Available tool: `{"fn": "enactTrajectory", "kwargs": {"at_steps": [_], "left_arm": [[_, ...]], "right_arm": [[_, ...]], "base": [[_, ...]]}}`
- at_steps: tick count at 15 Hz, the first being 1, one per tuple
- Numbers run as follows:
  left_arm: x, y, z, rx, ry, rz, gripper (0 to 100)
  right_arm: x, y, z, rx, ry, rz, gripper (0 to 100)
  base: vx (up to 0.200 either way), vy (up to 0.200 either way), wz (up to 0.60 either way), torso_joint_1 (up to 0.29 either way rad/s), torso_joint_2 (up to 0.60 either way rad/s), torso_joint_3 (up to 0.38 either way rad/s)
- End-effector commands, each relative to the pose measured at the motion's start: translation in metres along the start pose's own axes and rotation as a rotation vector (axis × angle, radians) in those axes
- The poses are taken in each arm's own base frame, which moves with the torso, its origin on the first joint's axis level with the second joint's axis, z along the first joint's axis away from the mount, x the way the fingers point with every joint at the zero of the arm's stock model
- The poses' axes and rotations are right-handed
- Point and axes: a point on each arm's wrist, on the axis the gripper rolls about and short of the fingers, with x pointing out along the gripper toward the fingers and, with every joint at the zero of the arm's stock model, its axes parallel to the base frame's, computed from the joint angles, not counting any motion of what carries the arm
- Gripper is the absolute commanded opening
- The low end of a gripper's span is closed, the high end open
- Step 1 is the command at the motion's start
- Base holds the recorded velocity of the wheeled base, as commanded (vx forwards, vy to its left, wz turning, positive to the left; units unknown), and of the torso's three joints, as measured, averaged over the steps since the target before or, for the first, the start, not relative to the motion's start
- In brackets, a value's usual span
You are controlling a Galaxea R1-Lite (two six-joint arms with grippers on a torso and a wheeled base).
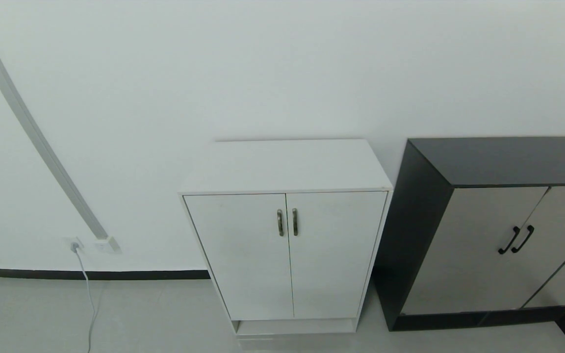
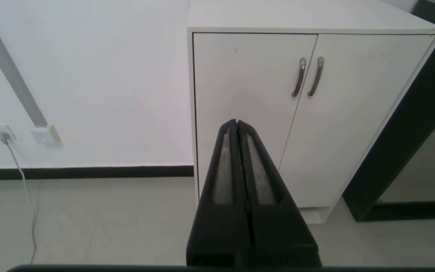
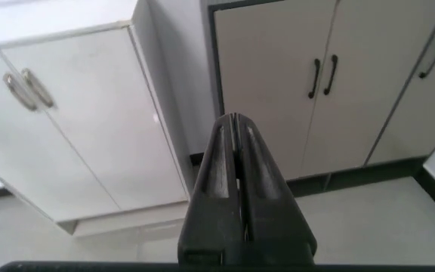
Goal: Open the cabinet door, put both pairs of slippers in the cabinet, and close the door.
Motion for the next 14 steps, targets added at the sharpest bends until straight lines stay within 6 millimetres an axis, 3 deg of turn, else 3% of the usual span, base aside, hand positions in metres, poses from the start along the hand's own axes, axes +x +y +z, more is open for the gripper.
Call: {"fn": "enactTrajectory", "kwargs": {"at_steps": [1, 14], "left_arm": [[0.0001, 0.0, 0.0, 0.001, 0.001, 0.003, 0], [0.0002, 0.0001, -0.0004, 0.004, 0.003, 0.003, 0]], "right_arm": [[-0.0008, -0.0002, -0.0001, 0.006, -0.013, -0.003, 0], [-0.0008, -0.0001, -0.0002, -0.007, -0.011, 0.0, 0]], "base": [[0.0, 0.0, 0.0, 0.0, 0.0, 0.0], [0.0, 0.0, 0.0, 0.0, 0.0, 0.0]]}}
